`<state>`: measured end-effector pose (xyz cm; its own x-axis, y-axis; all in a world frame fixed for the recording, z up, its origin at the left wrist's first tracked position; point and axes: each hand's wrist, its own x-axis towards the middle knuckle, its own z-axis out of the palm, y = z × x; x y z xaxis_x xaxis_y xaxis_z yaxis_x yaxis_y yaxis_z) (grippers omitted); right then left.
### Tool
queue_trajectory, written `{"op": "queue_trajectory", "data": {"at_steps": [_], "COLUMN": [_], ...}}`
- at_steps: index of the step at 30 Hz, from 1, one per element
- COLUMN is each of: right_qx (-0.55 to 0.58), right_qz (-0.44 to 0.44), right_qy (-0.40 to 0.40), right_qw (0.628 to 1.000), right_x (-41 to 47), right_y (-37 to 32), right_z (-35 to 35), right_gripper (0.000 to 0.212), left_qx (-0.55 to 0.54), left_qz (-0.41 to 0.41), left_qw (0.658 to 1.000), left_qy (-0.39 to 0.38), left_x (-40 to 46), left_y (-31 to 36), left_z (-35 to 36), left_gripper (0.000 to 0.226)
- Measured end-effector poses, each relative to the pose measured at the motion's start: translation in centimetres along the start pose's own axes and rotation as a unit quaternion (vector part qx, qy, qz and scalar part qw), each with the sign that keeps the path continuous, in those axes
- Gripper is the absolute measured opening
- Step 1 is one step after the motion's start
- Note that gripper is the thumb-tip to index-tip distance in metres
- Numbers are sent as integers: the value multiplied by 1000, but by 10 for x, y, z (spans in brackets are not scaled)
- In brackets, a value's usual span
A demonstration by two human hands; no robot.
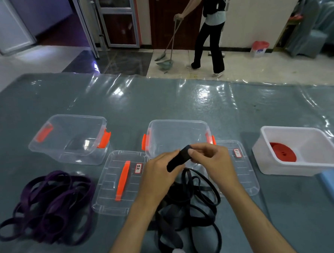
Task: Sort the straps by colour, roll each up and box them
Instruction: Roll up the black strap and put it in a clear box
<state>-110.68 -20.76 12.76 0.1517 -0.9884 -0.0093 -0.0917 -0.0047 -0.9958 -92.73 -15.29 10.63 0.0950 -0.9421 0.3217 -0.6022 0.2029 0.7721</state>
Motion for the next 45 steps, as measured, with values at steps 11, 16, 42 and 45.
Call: {"op": "queue_trajectory", "data": {"at_steps": [11, 16, 42, 45], "right_qx": [202, 119, 38, 69], "right_qz": [108, 86, -84, -76], "right_qy": [22, -11, -92, -94], "right_qw": [973, 989, 992, 990], "right_x": [13, 1, -50, -52], "right_y": [4, 4, -20, -20], "right_z": [8, 20, -3, -3], "right_gripper": [9, 24, 27, 30], "left_qx": [-172, -227, -356, -359], "left_qz": [-43, -46, -29, -38], "left_qw": [984, 970, 934, 933], "left_qy": [30, 75, 12, 3], "left_x": [23, 28, -31, -33], "left_y": [-2, -5, 14, 17], "left_z": [2, 12, -16, -18], "left_gripper": [39, 26, 30, 32]}}
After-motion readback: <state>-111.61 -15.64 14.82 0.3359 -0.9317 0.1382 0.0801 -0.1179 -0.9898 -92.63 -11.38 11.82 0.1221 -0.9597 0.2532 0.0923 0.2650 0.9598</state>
